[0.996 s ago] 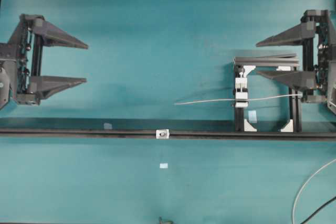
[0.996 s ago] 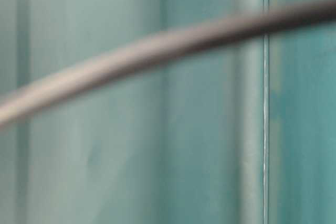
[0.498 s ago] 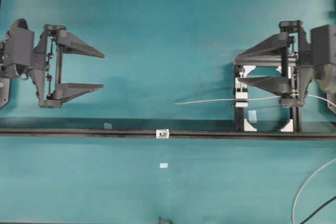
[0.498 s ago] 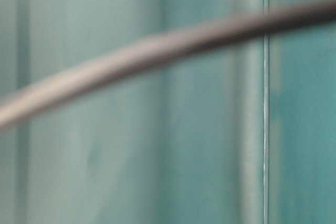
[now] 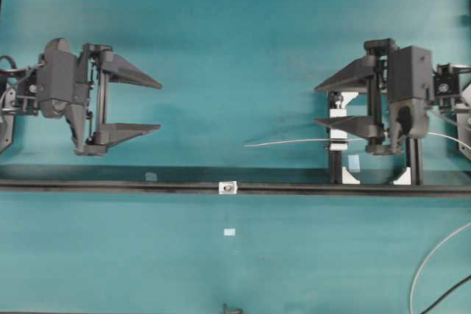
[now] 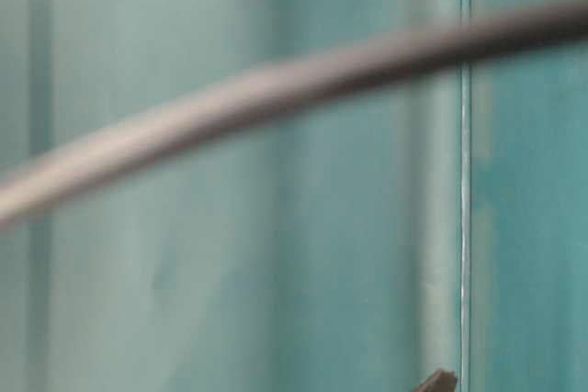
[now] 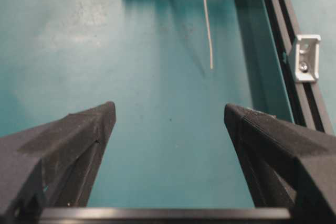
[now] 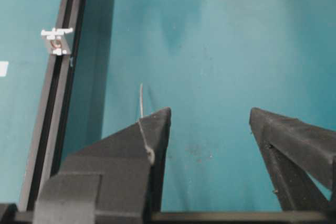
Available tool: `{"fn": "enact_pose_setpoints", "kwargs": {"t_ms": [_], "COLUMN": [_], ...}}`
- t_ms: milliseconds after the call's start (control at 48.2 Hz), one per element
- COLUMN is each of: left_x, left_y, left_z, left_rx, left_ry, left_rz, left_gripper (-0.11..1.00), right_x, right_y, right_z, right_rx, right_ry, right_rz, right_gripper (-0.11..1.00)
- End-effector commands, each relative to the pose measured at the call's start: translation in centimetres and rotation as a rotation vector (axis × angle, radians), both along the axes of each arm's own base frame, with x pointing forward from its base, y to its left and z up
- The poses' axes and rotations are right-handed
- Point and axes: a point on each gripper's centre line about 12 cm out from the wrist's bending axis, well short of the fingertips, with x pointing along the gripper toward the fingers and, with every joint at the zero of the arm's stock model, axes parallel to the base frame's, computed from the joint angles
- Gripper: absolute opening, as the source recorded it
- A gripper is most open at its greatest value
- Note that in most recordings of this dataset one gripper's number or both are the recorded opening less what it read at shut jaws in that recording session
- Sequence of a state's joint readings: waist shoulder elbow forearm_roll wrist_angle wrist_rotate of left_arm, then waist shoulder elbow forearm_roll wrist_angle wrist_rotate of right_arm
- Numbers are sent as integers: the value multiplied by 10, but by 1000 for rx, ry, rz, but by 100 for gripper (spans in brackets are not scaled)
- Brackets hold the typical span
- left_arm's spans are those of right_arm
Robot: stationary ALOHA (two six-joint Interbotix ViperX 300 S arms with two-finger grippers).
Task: Insert the wire through the hole in the metal fitting marked with a red label.
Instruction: 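Move both grippers forward from rest toward the wire and rail, then lower the right gripper over the grey wire end near the frame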
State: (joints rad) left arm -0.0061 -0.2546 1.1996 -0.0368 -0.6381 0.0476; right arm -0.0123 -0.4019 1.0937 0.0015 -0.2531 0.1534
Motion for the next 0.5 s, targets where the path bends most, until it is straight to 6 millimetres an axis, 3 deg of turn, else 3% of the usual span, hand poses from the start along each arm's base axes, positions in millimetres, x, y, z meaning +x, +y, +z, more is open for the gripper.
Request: {"fn": "enact_pose_setpoints", "kwargs": {"t_ms": [0,477], "left_x": [8,9], "left_y": [-1,-2], "left_z": [5,-4], "left_rx": [2,2], "left_ry": [-26,3], "left_rz": [-5,-6], "left_gripper": [64,64], "right_x": [8,24], "right_y": [2,9], "right_z": [5,-20], "right_rx": [3,67], "right_ry": [-14,68], "right_rz": [6,-2], "right_gripper": [68,68]}}
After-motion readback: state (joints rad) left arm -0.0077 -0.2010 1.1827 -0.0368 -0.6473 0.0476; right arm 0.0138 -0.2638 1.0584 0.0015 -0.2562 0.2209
